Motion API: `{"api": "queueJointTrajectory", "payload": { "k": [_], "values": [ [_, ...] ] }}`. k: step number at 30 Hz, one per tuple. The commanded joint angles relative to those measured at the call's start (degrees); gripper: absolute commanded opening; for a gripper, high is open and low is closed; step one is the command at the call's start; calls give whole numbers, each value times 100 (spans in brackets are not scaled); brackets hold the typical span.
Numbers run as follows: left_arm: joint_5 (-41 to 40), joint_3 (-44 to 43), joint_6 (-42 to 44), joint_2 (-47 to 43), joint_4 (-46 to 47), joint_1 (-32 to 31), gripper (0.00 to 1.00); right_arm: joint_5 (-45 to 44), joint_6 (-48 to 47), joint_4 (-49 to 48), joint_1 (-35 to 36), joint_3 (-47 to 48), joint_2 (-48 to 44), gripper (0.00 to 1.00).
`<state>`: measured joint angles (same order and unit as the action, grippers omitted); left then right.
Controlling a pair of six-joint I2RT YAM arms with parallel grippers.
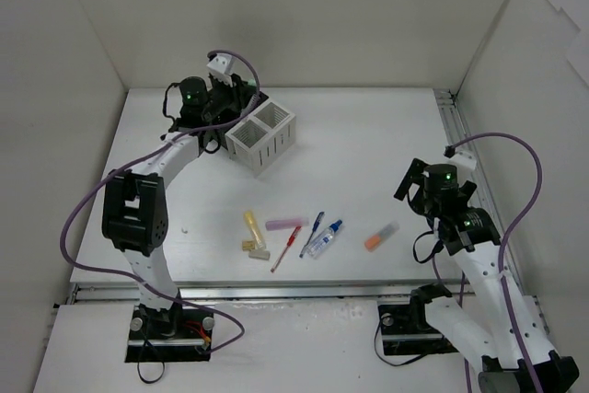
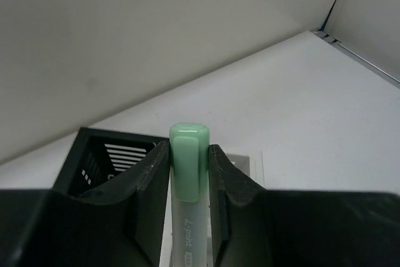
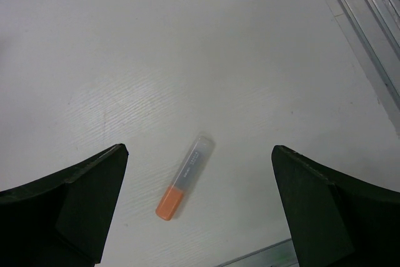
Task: Sort the stationery into containers
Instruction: Place the pen in the storage box.
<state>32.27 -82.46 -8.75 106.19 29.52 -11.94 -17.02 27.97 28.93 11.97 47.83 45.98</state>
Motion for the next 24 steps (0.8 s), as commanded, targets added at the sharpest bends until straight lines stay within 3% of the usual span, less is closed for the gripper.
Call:
{"api": "queueJointTrajectory", "payload": {
  "k": [1, 7, 11, 12, 14, 18, 20, 21, 22, 24],
  "values": [
    [254, 298, -548, -230, 1133, -54, 0, -522, 358, -133, -54, -116, 113, 98],
    [51, 1256, -803, -424, 2109, -54, 0, -645, 543, -133, -80, -230, 438, 98],
    [60, 1486, -794, -398, 2243, -54, 2, -733, 718, -133, -98, -301, 526, 98],
    [60, 1565, -786, -406, 2277, -54, 15, -733, 763, -133, -115, -318, 535, 98],
    [77, 1636, -786, -441, 2313, -54, 27, -541, 895, -124, -159, -380, 553, 98],
    [183, 1777, -681, -617, 2305, -54, 66, -57, 790, -124, -195, -511, 676, 98],
    [209, 1785, -602, -792, 2199, -54, 77, 338, 719, -124, -186, -547, 772, 98],
    [244, 1786, -505, -889, 2086, -106, 91, 583, 719, -124, -169, -582, 816, 98],
    [271, 1786, -452, -959, 2023, -106, 98, 716, 719, -124, -168, -608, 921, 98],
    [280, 1820, -347, -1082, 1857, -167, 100, 901, 911, -133, -186, -704, 1044, 98]
  ]
}}
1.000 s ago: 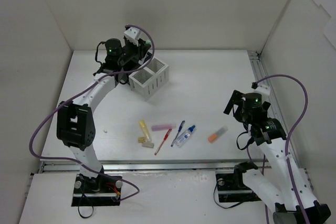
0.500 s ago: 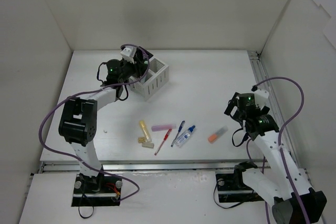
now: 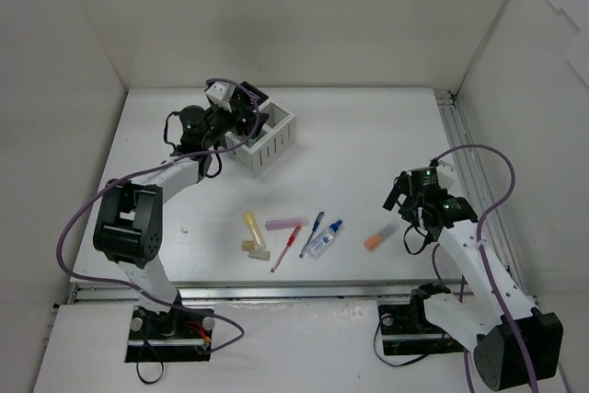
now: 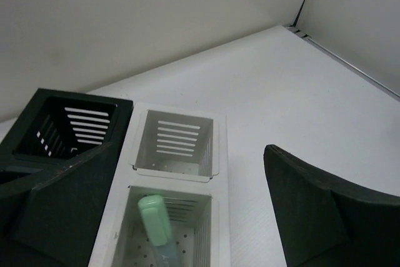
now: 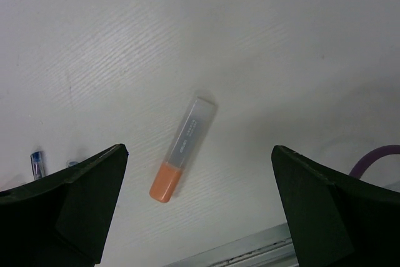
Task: Sort the stationery into containers
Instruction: Place the pen in the storage box, then pick up the pen from the corner of the board.
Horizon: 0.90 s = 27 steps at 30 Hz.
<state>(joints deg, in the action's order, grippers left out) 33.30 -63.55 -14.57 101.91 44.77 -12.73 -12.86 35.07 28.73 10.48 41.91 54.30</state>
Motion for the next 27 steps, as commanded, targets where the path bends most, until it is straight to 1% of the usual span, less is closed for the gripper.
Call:
{"api": "queueJointTrajectory", "payload": {
  "k": [1, 3, 6, 8, 11, 12, 14, 15, 16, 17, 19, 20, 21, 22, 23, 25, 26, 27],
  "values": [
    [203, -52, 322, -803, 278, -89, 100, 608, 263, -113, -29, -156, 273, 98],
    [186, 70, 428, -988, 155, -159, 100, 627, 369, -113, -37, -200, 537, 98],
    [99, 369, 682, -1514, -21, -370, 100, 680, 501, -209, -29, -201, 914, 96],
    [19, 631, 1033, -2015, -283, -580, 100, 794, 527, -298, -20, -201, 1222, 95],
    [-139, 1167, 1455, -2692, -399, -835, 100, 969, 554, -456, -37, -87, 1784, 91],
    [-235, 1309, 1692, -2990, -443, -1010, 100, 1118, 536, -508, -55, -60, 1916, 90],
    [-385, 1616, 1852, -3264, -627, -1152, 100, 1242, 510, -579, -81, 19, 2355, 85],
    [-594, 1696, 1904, -3483, -689, -1214, 100, 1538, 475, -640, -116, 97, 2522, 81],
    [-640, 1766, 1931, -3598, -742, -1284, 100, 1602, 466, -649, -151, 133, 2828, 79],
    [-797, 1924, 1931, -3695, -812, -1284, 100, 1655, 422, -606, -178, 264, 2936, 72],
    [-860, 2074, 1923, -3906, -856, -1346, 100, 1761, 404, -588, -239, 353, 3103, 65],
    [-886, 2188, 1905, -3985, -882, -1398, 100, 1761, 439, -588, -283, 370, 3113, 61],
    [-1017, 2250, 1888, -4090, -891, -1399, 100, 1709, 500, -605, -309, 370, 3121, 51],
    [-1044, 2294, 1887, -4143, -926, -1460, 100, 1682, 510, -606, -318, 379, 3130, 47],
    [-1080, 2364, 1870, -4179, -961, -1460, 100, 1647, 527, -597, -327, 379, 3121, 39],
    [-1089, 2435, 1905, -4293, -988, -1521, 100, 1629, 545, -614, -345, 379, 3104, 29],
    [-1036, 2496, 1949, -4311, -997, -1574, 100, 1603, 545, -606, -354, 405, 3095, 22],
    [-992, 2505, 1992, -4328, -1014, -1574, 100, 1681, 493, -623, -354, 423, 3095, 19]
  ]
}}
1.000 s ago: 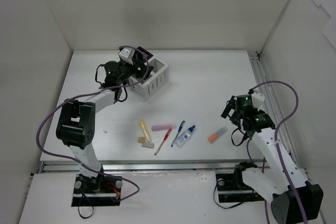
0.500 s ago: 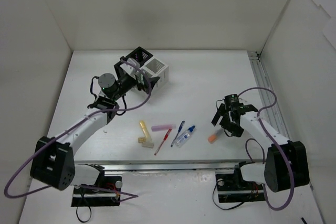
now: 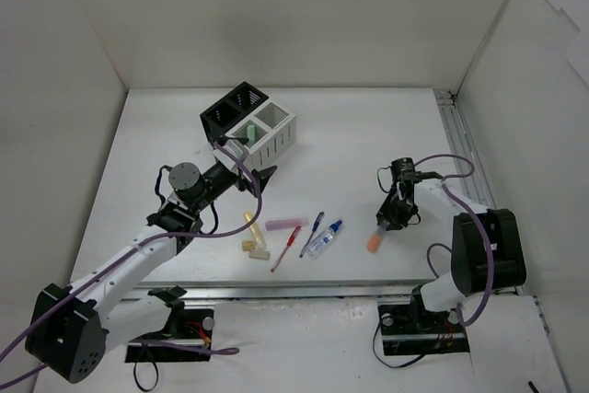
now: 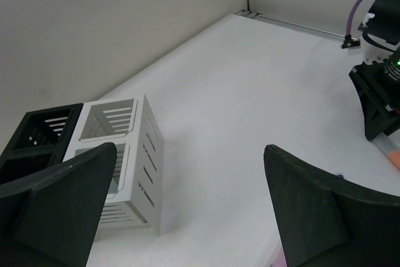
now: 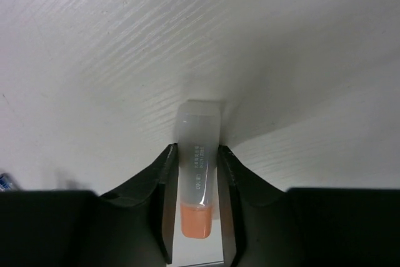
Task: Sort the stationery into containers
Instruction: Pick up the pen from the corner of the board.
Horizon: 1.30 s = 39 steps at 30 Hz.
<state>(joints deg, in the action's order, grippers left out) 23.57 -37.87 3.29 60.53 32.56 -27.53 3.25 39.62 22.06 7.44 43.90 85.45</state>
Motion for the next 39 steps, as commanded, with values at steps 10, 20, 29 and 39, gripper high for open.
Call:
{"api": "queueJointTrajectory", "payload": {
  "k": [10, 20, 29, 39],
  "values": [
    [297, -371, 734, 266, -197, -973, 100, 1300, 143, -194, -59, 602, -809, 0],
    [-194, -107, -212, 573, 1487, -1466, 100, 3350, 3205, -3713, 46, 393, -626, 0],
    [-301, -880, -1551, 1619, 867, -1466, 100, 1918, 4150, -4773, 653, 207, -1021, 0],
    [-345, -1232, -1375, 2235, 901, -1519, 92, 1433, 4195, -4887, 1224, 172, -1075, 0]
  ]
}}
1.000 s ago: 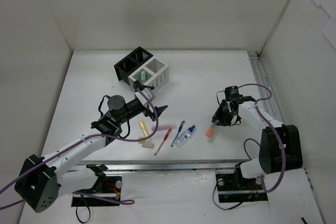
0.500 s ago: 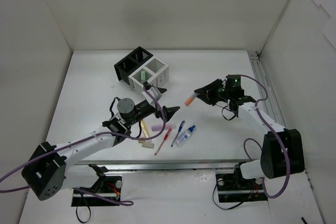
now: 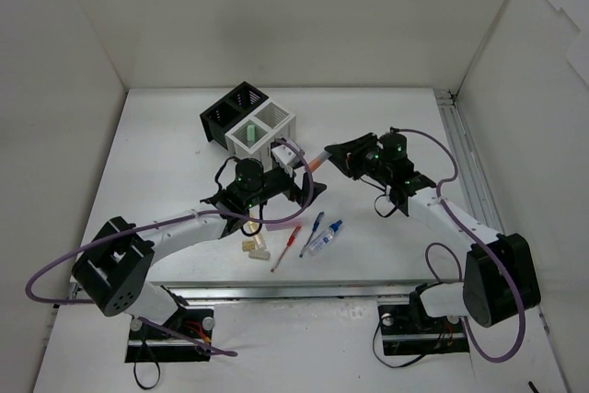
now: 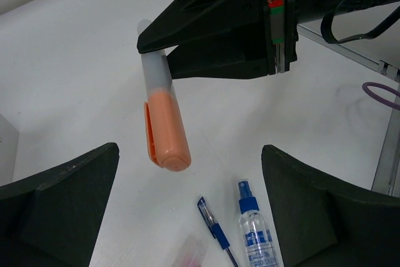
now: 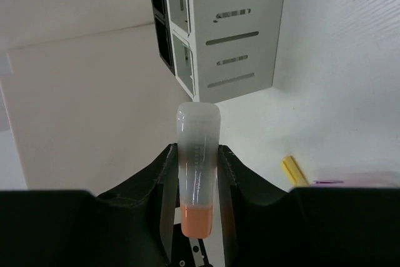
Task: Sort the stationery into containers
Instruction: Pick up the pen from the corner of the board, then place the pen in the storage box.
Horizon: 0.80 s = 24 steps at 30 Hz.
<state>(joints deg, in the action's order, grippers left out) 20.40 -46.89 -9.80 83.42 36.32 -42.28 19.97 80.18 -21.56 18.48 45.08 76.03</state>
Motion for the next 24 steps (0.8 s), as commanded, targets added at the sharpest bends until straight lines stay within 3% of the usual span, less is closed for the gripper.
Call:
{"api": "queueJointTrajectory", "payload": {
  "k": [1, 7, 8, 14, 21, 22, 24],
  "values": [
    [42, -338, -57, -19, 569, -43, 90, -248, 147, -542, 147, 54, -124, 0],
    [385, -364, 31, 96, 781, -43, 61, -239, 200, -709, 305, 45, 35, 0],
    [394, -373, 22, 113, 781, -43, 46, -248, 182, -709, 331, 53, 35, 0],
    [342, -408, -13, 184, 772, -43, 1, -353, -2, -578, 410, 132, -18, 0],
    [26, -470, -57, -158, 315, -43, 0, -528, -512, -182, 455, 300, -44, 0],
    [-10, -461, -66, -229, 263, -43, 0, -546, -617, -112, 481, 334, -36, 3],
    [-167, -470, -83, -439, -9, -43, 0, -529, -994, 142, 490, 545, -18, 20]
  ]
}}
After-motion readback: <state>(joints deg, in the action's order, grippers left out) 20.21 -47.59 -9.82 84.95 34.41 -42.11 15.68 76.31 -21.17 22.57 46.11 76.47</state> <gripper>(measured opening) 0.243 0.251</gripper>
